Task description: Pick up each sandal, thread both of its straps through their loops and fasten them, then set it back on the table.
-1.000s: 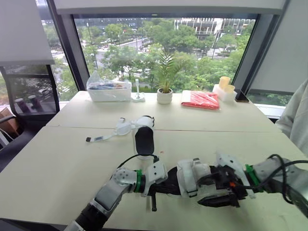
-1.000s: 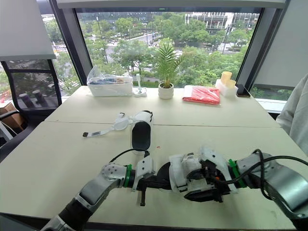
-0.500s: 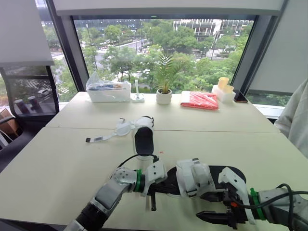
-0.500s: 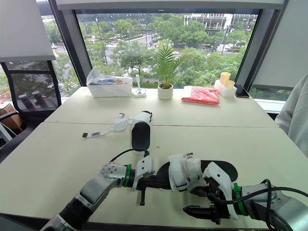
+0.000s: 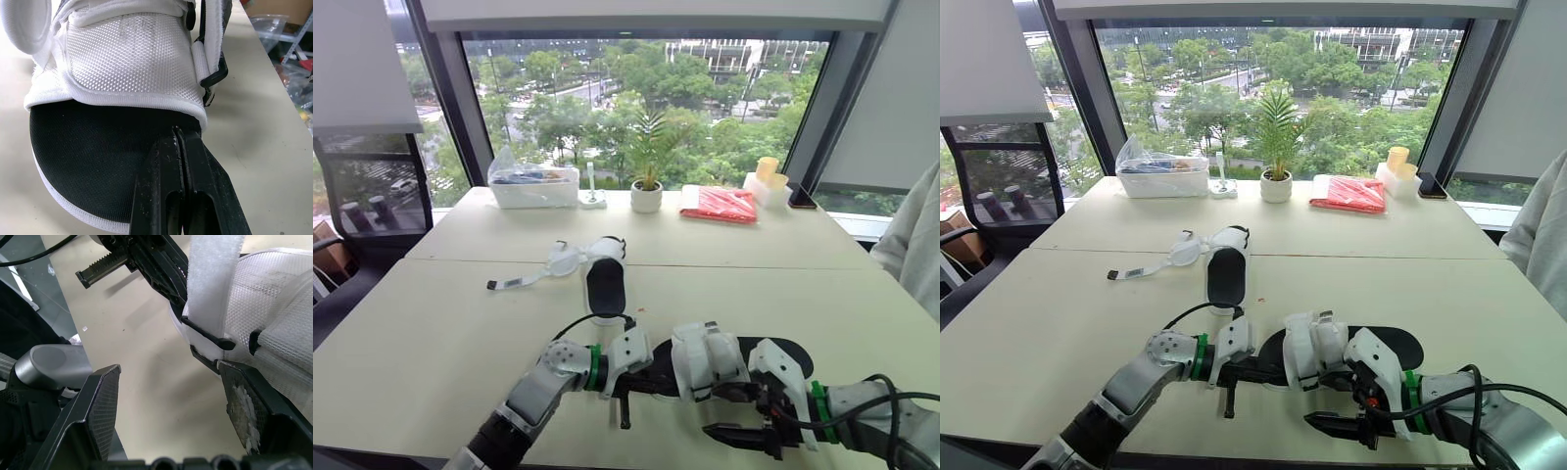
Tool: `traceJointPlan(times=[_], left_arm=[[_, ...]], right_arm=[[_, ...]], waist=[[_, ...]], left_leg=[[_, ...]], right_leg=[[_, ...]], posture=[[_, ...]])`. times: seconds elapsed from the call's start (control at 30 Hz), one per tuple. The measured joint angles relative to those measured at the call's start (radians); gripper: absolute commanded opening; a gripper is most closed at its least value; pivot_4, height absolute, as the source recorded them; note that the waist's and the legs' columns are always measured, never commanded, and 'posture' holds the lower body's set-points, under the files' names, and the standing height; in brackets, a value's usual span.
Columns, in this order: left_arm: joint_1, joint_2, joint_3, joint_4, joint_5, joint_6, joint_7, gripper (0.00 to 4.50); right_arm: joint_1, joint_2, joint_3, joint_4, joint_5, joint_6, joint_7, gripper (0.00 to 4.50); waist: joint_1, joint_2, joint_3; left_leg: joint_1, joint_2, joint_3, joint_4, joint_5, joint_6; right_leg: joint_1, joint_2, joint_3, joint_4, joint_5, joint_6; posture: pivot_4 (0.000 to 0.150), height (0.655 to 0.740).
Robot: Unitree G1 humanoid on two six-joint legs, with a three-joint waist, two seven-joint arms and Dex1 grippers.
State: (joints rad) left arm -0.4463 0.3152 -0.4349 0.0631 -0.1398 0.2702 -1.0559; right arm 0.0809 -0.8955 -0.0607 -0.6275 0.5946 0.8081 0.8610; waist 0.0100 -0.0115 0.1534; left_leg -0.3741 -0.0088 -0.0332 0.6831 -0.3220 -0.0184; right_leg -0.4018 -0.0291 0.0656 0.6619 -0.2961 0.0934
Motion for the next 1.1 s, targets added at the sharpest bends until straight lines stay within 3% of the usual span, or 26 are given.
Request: traceJointPlan(times=[1.1], left_arm=[[0.001, 0.000, 0.006, 0.000, 0.000, 0.003, -0.005, 0.00]], right_arm=[[-0.019, 0.015, 0.014, 0.038, -0.022, -0.009, -0.030, 3.41]], waist=[[-0.005, 0.000, 0.000]], left_leg=[[0.001, 0.000, 0.000, 0.000, 0.000, 0.000]], right_leg=[[0.001, 0.000, 0.000, 0.000, 0.000, 0.000]], posture=[[0.150, 0.7400]])
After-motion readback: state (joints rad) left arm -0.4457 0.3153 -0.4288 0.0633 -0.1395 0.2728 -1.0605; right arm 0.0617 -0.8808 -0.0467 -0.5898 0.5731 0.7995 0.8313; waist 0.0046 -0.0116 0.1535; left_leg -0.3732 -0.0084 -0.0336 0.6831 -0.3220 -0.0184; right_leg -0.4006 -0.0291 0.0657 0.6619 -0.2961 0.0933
